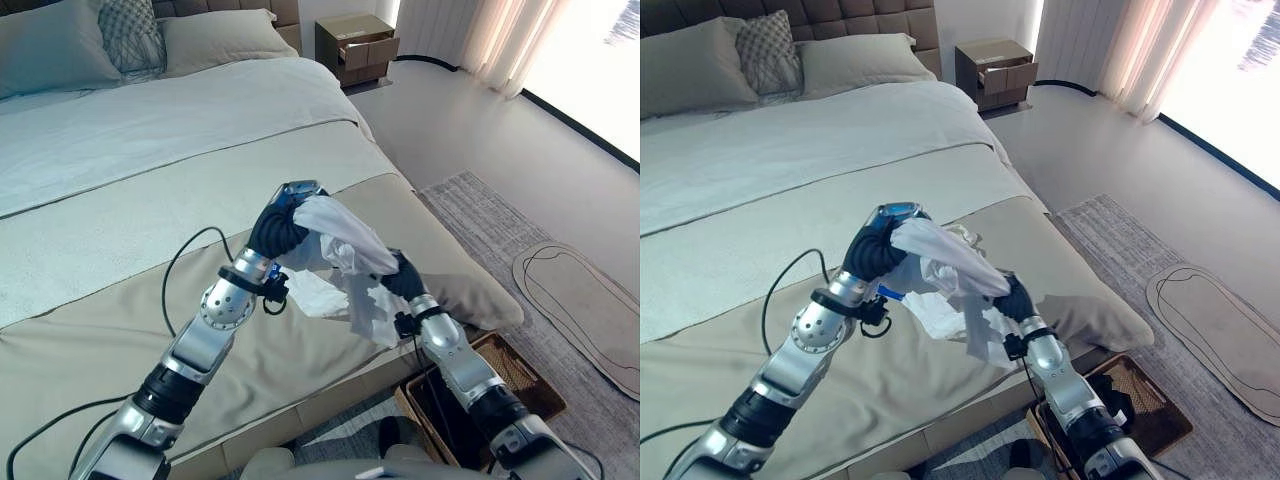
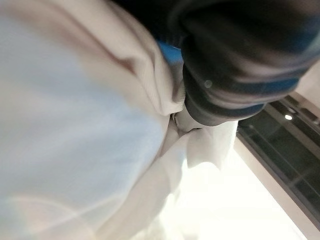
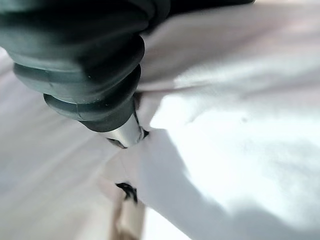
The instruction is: Pick up clothes into the bucket
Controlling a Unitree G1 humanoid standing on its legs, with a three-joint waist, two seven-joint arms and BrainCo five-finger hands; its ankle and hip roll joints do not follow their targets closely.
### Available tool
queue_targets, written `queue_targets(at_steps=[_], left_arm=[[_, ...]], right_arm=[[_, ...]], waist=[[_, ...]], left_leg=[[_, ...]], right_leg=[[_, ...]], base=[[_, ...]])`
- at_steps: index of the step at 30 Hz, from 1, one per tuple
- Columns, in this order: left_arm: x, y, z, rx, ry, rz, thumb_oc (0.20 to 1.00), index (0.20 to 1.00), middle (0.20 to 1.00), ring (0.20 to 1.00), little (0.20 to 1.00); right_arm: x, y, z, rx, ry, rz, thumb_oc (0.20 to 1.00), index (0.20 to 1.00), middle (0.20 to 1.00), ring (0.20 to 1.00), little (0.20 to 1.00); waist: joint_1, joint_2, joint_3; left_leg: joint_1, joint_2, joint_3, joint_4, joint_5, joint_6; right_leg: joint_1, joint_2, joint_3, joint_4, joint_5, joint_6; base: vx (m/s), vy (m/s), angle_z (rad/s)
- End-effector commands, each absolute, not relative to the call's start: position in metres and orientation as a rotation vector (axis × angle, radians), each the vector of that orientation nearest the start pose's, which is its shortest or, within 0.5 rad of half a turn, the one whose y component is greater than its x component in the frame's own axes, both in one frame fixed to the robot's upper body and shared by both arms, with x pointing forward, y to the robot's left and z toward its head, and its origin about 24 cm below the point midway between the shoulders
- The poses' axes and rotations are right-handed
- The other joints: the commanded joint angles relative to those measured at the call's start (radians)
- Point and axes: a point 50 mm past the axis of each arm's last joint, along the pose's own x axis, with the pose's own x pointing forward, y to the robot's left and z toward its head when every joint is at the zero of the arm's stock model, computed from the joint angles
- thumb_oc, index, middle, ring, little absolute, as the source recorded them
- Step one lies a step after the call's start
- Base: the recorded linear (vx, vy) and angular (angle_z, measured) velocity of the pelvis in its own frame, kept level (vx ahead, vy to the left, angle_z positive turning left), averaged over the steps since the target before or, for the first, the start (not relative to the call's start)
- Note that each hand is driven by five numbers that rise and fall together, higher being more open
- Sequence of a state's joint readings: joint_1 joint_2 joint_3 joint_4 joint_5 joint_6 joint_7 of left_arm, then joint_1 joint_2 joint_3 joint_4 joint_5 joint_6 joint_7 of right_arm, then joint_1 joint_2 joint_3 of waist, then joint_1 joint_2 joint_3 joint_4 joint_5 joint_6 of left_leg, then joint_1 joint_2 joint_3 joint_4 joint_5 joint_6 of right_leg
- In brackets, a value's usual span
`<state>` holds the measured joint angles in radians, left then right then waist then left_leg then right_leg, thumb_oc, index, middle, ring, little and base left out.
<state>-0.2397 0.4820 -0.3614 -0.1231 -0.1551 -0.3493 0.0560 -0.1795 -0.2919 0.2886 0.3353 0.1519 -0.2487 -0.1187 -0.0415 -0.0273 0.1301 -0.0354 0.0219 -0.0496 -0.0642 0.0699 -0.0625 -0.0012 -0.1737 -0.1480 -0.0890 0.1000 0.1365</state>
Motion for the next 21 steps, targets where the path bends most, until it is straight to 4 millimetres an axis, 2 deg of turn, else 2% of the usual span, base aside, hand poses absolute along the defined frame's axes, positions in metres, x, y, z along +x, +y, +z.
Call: queue_targets(at_steps=[1, 6, 7, 8, 9, 10, 11, 12, 14, 15, 18, 21], left_arm=[[0.267, 0.153, 0.16, 0.116, -0.682, -0.255, 0.2, 0.2, 0.2, 0.2, 0.2], [0.27, 0.175, 0.099, 0.135, -0.41, -0.11, 0.2, 0.2, 0.2, 0.2, 0.2], [0.268, 0.178, 0.079, 0.133, -0.323, -0.101, 0.2, 0.2, 0.2, 0.2, 0.2], [0.267, 0.18, 0.072, 0.163, -0.285, -0.113, 0.57, 0.57, 0.57, 0.57, 0.57], [0.265, 0.181, 0.064, 0.182, -0.248, -0.131, 1.0, 1.0, 1.0, 1.0, 1.0], [0.265, 0.181, 0.064, 0.182, -0.248, -0.133, 1.0, 1.0, 1.0, 1.0, 1.0], [0.261, 0.186, 0.05, 0.175, -0.18, -0.14, 1.0, 1.0, 1.0, 1.0, 1.0], [0.26, 0.186, 0.05, 0.175, -0.18, -0.141, 1.0, 1.0, 1.0, 1.0, 1.0], [0.255, 0.194, 0.033, 0.14, -0.102, -0.108, 1.0, 1.0, 1.0, 1.0, 1.0], [0.255, 0.194, 0.033, 0.139, -0.103, -0.108, 1.0, 1.0, 1.0, 1.0, 1.0], [0.244, 0.203, 0.022, 0.109, -0.055, -0.089, 1.0, 1.0, 1.0, 1.0, 1.0], [0.238, 0.206, 0.017, 0.064, -0.034, -0.096, 1.0, 1.0, 1.0, 1.0, 1.0]], right_arm=[[0.278, -0.187, 0.042, -0.079, -0.129, -0.045, 0.2, 0.2, 0.2, 0.2, 0.2], [0.265, -0.23, 0.052, -0.031, -0.187, -0.233, 0.2, 0.2, 0.2, 0.2, 0.2], [0.261, -0.241, 0.055, -0.006, -0.208, -0.289, 0.2, 0.2, 0.2, 0.2, 0.2], [0.259, -0.248, 0.058, 0.004, -0.223, -0.319, 0.2, 0.2, 0.2, 0.2, 0.2], [0.257, -0.256, 0.059, 0.005, -0.229, -0.355, 0.2, 0.2, 0.2, 0.2, 0.2], [0.257, -0.256, 0.059, 0.005, -0.229, -0.356, 0.2, 0.2, 0.2, 0.2, 0.2], [0.254, -0.268, 0.064, -0.005, -0.25, -0.41, 0.2, 0.2, 0.2, 0.2, 0.2], [0.254, -0.268, 0.064, -0.006, -0.249, -0.411, 0.2, 0.2, 0.2, 0.2, 0.2], [0.251, -0.282, 0.074, -0.018, -0.292, -0.475, 0.2, 0.2, 0.2, 0.2, 0.2], [0.251, -0.282, 0.074, -0.018, -0.292, -0.475, 0.2, 0.2, 0.2, 0.2, 0.2], [0.244, -0.305, 0.089, -0.073, -0.346, -0.57, 0.2, 0.2, 0.2, 0.2, 0.2], [0.24, -0.318, 0.099, -0.105, -0.377, -0.623, 0.2, 0.2, 0.2, 0.2, 0.2]], waist=[[0.002, -0.04, -0.044], [-0.01, -0.045, -0.045], [-0.014, -0.045, -0.045], [-0.016, -0.044, -0.045], [-0.019, -0.044, -0.046], [-0.018, -0.043, -0.047], [-0.022, -0.043, -0.047], [-0.021, -0.043, -0.047], [-0.028, -0.043, -0.046], [-0.027, -0.043, -0.046], [-0.034, -0.043, -0.037], [-0.039, -0.042, -0.029]], left_leg=[[0.014, -0.003, 0.053, 0.088, -0.104, 0.018], [0.017, -0.005, 0.063, 0.103, -0.117, 0.024], [0.017, -0.006, 0.066, 0.103, -0.118, 0.025], [0.015, -0.007, 0.068, 0.104, -0.118, 0.026], [0.013, -0.008, 0.069, 0.105, -0.119, 0.027], [0.013, -0.008, 0.069, 0.106, -0.12, 0.027], [0.01, -0.011, 0.069, 0.108, -0.122, 0.029], [0.009, -0.011, 0.07, 0.108, -0.122, 0.029], [0.005, -0.017, 0.072, 0.114, -0.128, 0.033], [0.005, -0.017, 0.073, 0.114, -0.128, 0.033], [-0.006, -0.031, 0.083, 0.131, -0.138, 0.042], [-0.015, -0.04, 0.092, 0.138, -0.142, 0.048]], right_leg=[[-0.009, -0.02, -0.021, 0.055, -0.009, 0.036], [-0.012, -0.018, -0.004, 0.058, -0.009, 0.036], [-0.012, -0.019, -0.002, 0.059, -0.008, 0.036], [-0.013, -0.02, -0.001, 0.058, -0.008, 0.037], [-0.014, -0.021, -0.001, 0.059, -0.008, 0.038], [-0.015, -0.021, -0.001, 0.059, -0.008, 0.038], [-0.018, -0.023, 0.002, 0.06, -0.007, 0.04], [-0.019, -0.023, 0.002, 0.06, -0.007, 0.04], [-0.026, -0.028, 0.011, 0.064, -0.005, 0.042], [-0.026, -0.029, 0.011, 0.064, -0.005, 0.042], [-0.039, -0.04, 0.026, 0.073, 0.003, 0.049], [-0.055, -0.047, 0.037, 0.078, 0.011, 0.054]], base=[[0.01, 0.003, -0.11], [0.0, 0.002, -0.12], [-0.01, 0.014, -0.08], [-0.02, 0.02, -0.04], [0.0, 0.0, 0.0], [0.0, 0.0, 0.0], [0.0, 0.0, 0.0], [0.0, 0.0, 0.0], [-0.02, 0.033, -0.03], [-0.02, 0.036, -0.06], [-0.04, 0.051, -0.07], [-0.06, 0.068, -0.17]])
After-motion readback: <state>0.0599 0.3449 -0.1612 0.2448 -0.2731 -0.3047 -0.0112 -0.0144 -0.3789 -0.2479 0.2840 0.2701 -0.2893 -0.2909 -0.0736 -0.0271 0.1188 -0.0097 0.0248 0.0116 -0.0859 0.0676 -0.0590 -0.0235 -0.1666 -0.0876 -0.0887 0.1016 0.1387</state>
